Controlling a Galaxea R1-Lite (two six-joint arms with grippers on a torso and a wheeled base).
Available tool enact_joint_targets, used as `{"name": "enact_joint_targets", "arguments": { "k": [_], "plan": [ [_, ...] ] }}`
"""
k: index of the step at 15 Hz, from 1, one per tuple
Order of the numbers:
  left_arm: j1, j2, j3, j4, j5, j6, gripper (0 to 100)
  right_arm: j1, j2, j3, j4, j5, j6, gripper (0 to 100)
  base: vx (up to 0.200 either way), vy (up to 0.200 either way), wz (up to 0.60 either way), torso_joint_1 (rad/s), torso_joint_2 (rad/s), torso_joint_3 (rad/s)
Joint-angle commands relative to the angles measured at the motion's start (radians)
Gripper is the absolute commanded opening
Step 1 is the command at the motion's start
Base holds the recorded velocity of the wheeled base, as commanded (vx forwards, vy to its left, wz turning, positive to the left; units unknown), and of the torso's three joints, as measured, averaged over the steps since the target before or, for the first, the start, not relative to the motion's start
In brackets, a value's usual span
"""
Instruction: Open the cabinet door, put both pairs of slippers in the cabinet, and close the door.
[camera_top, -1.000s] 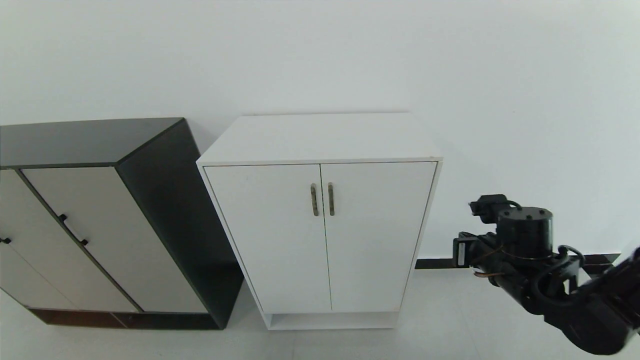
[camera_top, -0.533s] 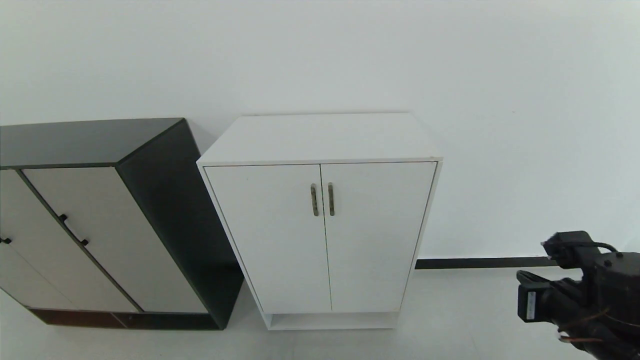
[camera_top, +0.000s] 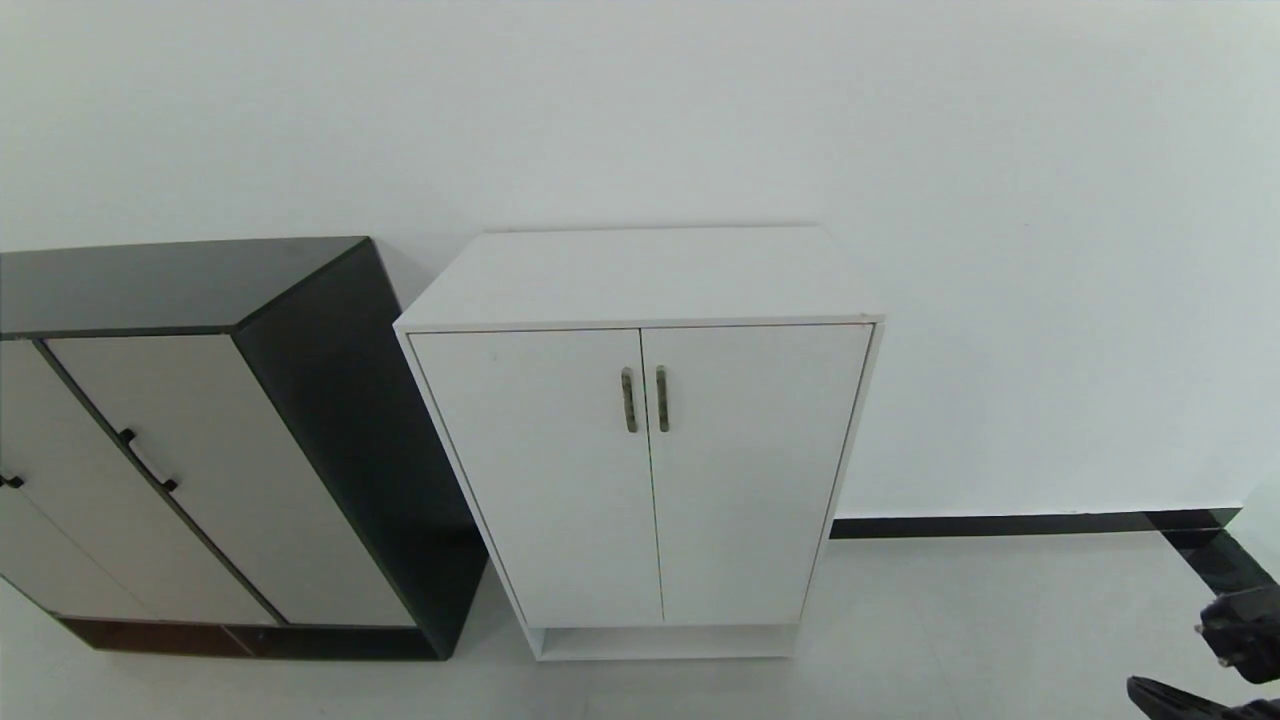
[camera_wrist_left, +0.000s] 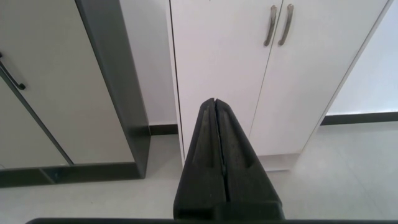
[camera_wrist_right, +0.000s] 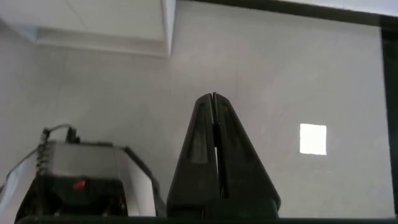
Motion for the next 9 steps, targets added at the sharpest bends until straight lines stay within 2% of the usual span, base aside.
{"name": "enact_joint_targets", "arguments": {
  "k": [1,4,6,9],
  "plan": [
    [0.0,0.001,0.0,0.0,0.0,0.0,0,0.016,-0.215,0.002,0.167,0.076,-0.02,0,0.0,0.0,0.0,0.0,0.0,0.0],
    [0.0,0.001,0.0,0.0,0.0,0.0,0,0.016,-0.464,0.0,0.43,0.246,-0.114,0,0.0,0.0,0.0,0.0,0.0,0.0],
    [0.0,0.001,0.0,0.0,0.0,0.0,0,0.018,-0.58,0.002,0.548,0.315,-0.157,0,0.0,0.0,0.0,0.0,0.0,0.0],
    [0.0,0.001,0.0,0.0,0.0,0.0,0,0.018,-0.622,-0.006,0.575,0.332,-0.16,0,0.0,0.0,0.0,0.0,0.0,0.0]
  ]
}}
